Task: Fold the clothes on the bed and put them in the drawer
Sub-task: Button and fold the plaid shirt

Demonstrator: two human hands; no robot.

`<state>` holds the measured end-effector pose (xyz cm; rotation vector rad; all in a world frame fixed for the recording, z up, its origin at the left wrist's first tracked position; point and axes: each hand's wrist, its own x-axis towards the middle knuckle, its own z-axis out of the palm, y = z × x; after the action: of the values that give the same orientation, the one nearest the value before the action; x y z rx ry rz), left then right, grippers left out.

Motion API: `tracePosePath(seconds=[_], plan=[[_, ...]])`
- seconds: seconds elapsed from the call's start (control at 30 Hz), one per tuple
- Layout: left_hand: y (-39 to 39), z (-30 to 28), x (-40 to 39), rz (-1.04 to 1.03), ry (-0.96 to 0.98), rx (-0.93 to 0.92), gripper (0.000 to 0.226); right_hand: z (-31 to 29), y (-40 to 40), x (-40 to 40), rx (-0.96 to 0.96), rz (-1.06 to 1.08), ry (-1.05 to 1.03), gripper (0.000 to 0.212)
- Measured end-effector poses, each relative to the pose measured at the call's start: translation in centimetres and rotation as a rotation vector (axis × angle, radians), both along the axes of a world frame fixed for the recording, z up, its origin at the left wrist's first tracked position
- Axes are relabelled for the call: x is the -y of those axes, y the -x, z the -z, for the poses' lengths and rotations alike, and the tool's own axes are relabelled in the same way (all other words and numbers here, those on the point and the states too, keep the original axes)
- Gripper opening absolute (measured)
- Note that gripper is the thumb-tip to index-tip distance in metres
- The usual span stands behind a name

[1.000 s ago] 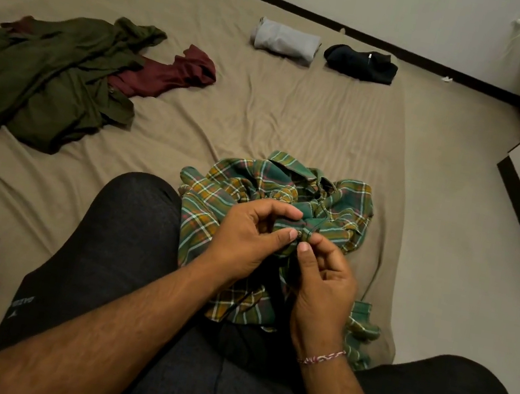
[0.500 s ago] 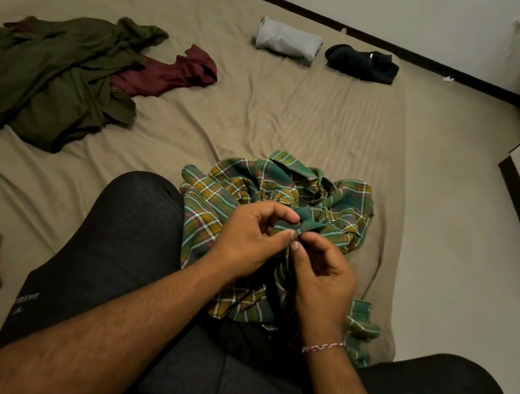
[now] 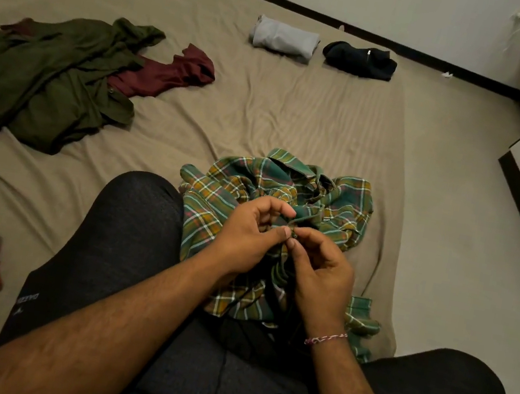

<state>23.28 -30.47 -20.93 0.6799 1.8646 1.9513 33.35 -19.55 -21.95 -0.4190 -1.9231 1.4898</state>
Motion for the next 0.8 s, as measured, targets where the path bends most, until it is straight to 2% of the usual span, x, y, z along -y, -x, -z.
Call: tracePosePath(seconds=[0.13, 0.27, 0.3, 0.4, 0.43, 0.53, 0.63, 0.7, 0.73, 0.8], plan=[[0.1, -0.1, 0.1, 0.037, -0.061, 0.105, 0.023, 0.3, 0.1, -0.6, 0.045, -0.008, -0.051, 0.013], [0.3, -0.2, 0.2, 0.058, -0.064, 0.114, 0.022, -0.1, -0.2, -1.1, 0.061, -0.001, -0.382, 0.014], [0.3, -0.3, 0.2, 0.07, -0.061, 0.108, 0.022, -0.2, -0.1, -1.2, 0.06, 0.012, -0.407, 0.015], [0.3, -0.6, 0.3, 0.102, -0.068, 0.11, 0.023, -0.7, 0.0, -1.5, 0.053, -0.025, -0.213, 0.024], [0.2, -0.7, 0.3, 0.111, -0.077, 0.118, 0.023, -1.1, -0.2, -1.7, 0.031, -0.068, -0.224, 0.027], [0.4, -0.9, 0.6, 0.145, -0.079, 0.135, 0.024, -1.6, -0.9, -2.7, 0.019, -0.126, -0.525, 0.032], [0.5, -0.9, 0.6, 0.175, -0.056, 0.143, 0.023, -1.5, -0.9, -3.1, 0.031, -0.079, -0.638, 0.029], [0.5, -0.9, 0.5, 0.172, -0.056, 0.147, 0.022, -1.3, -0.7, -2.5, 0.02, -0.01, -0.629, 0.022], [0.5, -0.9, 0.4, 0.169, -0.058, 0.139, 0.021, -1.3, -0.7, -2.2, 0.023, 0.014, -0.554, 0.019], [0.4, -0.8, 0.3, 0.148, -0.063, 0.122, 0.02, -1.4, -0.6, -2.0, 0.085, -0.028, -0.267, 0.018]])
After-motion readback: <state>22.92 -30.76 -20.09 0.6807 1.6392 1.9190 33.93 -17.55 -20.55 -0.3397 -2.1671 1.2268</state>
